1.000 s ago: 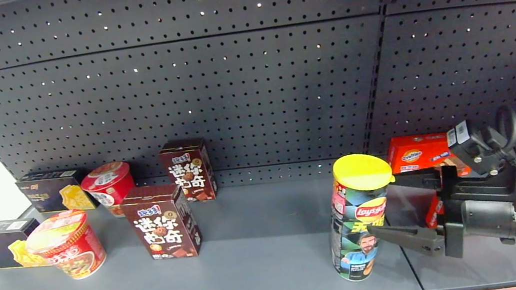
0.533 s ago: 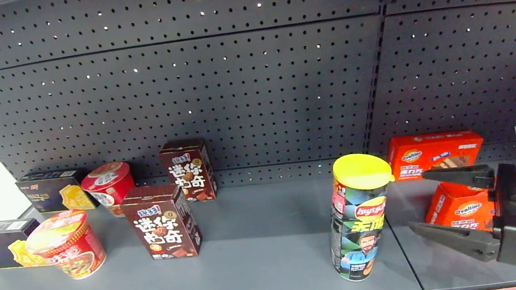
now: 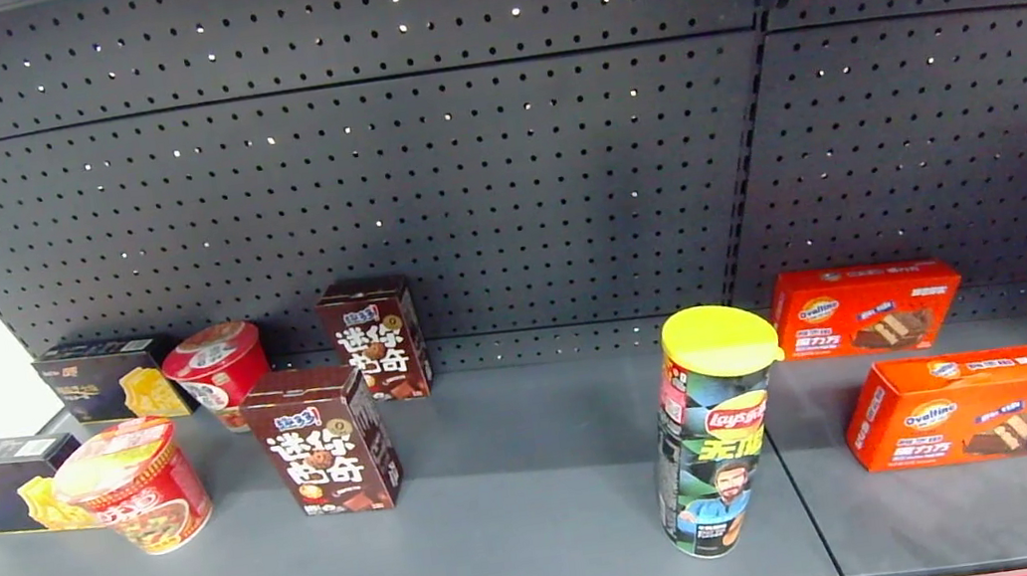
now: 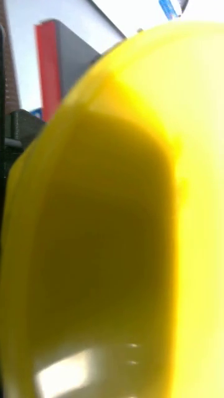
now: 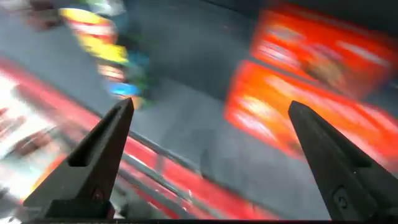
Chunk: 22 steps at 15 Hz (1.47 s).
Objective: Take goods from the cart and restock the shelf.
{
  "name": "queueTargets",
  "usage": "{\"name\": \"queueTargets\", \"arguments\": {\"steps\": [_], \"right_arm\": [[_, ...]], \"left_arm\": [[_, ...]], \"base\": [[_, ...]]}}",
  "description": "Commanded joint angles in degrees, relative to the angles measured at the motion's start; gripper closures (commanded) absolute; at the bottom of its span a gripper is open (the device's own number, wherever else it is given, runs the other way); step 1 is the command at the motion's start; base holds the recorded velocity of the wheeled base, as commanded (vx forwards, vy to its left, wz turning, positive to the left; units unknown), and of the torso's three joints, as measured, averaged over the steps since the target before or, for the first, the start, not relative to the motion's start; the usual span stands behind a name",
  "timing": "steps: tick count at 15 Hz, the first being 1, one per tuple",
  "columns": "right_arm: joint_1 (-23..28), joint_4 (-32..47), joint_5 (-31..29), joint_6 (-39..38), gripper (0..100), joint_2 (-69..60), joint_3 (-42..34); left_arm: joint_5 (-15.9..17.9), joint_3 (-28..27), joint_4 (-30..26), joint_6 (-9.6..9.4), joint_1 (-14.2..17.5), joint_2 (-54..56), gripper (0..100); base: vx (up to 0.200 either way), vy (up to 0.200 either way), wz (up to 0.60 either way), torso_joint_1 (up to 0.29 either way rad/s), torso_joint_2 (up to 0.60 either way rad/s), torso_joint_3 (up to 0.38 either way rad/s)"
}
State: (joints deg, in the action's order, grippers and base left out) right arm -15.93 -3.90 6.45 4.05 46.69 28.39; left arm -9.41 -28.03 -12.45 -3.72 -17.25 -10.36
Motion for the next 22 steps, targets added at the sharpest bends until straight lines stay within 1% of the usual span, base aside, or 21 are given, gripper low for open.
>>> {"name": "queueTargets", "arguments": {"steps": [1, 2, 4, 5, 6, 7, 10, 11, 12, 13, 14, 15, 19, 22], "right_arm": [[0.6, 7.9, -10.2, -4.3, 0, -14.4, 1.8], [1.8, 8.6, -12.4, -5.7, 0, -18.0, 0.2], [6.3, 9.6, -12.8, -6.3, 0, -24.4, -4.2], [10.5, 10.5, -12.6, -6.2, 0, -30.1, -8.5], [12.1, 11.2, -12.5, -6.2, 0, -33.9, -11.3], [12.5, 12.3, -12.6, -6.2, 0, -37.5, -13.0], [16.2, 19.9, -12.5, -6.0, 0, -45.9, -15.3], [15.9, 20.7, -13.7, -6.4, 0, -46.5, -16.3], [15.9, 20.4, -13.7, -6.3, 0, -46.5, -16.4], [15.9, 20.4, -14.1, -4.9, 0, -46.5, -18.5], [15.9, 19.5, -15.1, -3.5, 0, -46.5, -19.8], [15.9, 18.2, -15.1, -2.8, 0, -46.5, -20.0], [15.9, 18.0, -14.8, -3.0, 0, -46.5, -20.2], [15.9, 18.0, -15.1, -2.8, 0, -46.5, -20.3]], "left_arm": [[0.4, -4.2, 0.1, -0.24, -5.9, -7.7, 100], [1.1, -5.0, 0.4, -1.03, -8.0, -10.5, 100], [2.0, -6.5, 0.6, -1.29, -9.7, -15.2, 100], [4.8, -7.0, 2.3, -1.20, -11.7, -18.5, 100], [7.0, -7.0, 3.8, -1.20, -12.4, -20.5, 100], [8.4, -7.0, 5.3, -1.12, -12.4, -22.9, 100], [11.2, -7.4, 11.8, -1.12, -12.5, -29.2, 100], [12.9, -8.3, 15.6, -1.12, -12.5, -32.7, 100], [13.5, -8.6, 16.6, -1.12, -12.5, -33.9, 100], [14.5, -9.6, 16.8, -1.12, -12.5, -35.9, 100], [14.6, -10.0, 16.8, -1.12, -12.5, -36.9, 100], [14.7, -10.9, 17.0, -1.12, -12.5, -37.9, 100], [15.4, -14.7, 16.6, -1.12, -13.2, -41.4, 100], [15.7, -14.6, 17.0, -1.12, -13.5, -42.6, 100]], "base": [[0.000, 0.000, 0.00, 0.000, 0.00, 0.000], [0.000, 0.000, 0.00, 0.000, 0.00, 0.000], [0.000, 0.000, 0.00, 0.000, 0.00, 0.000], [0.000, 0.000, 0.00, 0.000, 0.00, 0.000], [0.000, 0.000, 0.00, 0.000, 0.00, 0.000], [0.000, 0.000, 0.00, 0.000, 0.00, 0.000], [0.000, 0.000, 0.00, 0.000, 0.00, 0.000], [0.000, 0.000, 0.00, 0.000, 0.00, 0.000], [0.000, 0.000, 0.00, 0.000, 0.00, 0.000], [0.000, 0.000, 0.00, 0.000, 0.00, 0.000], [0.000, 0.000, 0.00, 0.000, 0.00, 0.000], [0.000, 0.000, 0.00, 0.000, 0.00, 0.000], [0.000, 0.000, 0.00, 0.000, 0.00, 0.000], [0.000, 0.000, 0.00, 0.000, 0.00, 0.000]]}}
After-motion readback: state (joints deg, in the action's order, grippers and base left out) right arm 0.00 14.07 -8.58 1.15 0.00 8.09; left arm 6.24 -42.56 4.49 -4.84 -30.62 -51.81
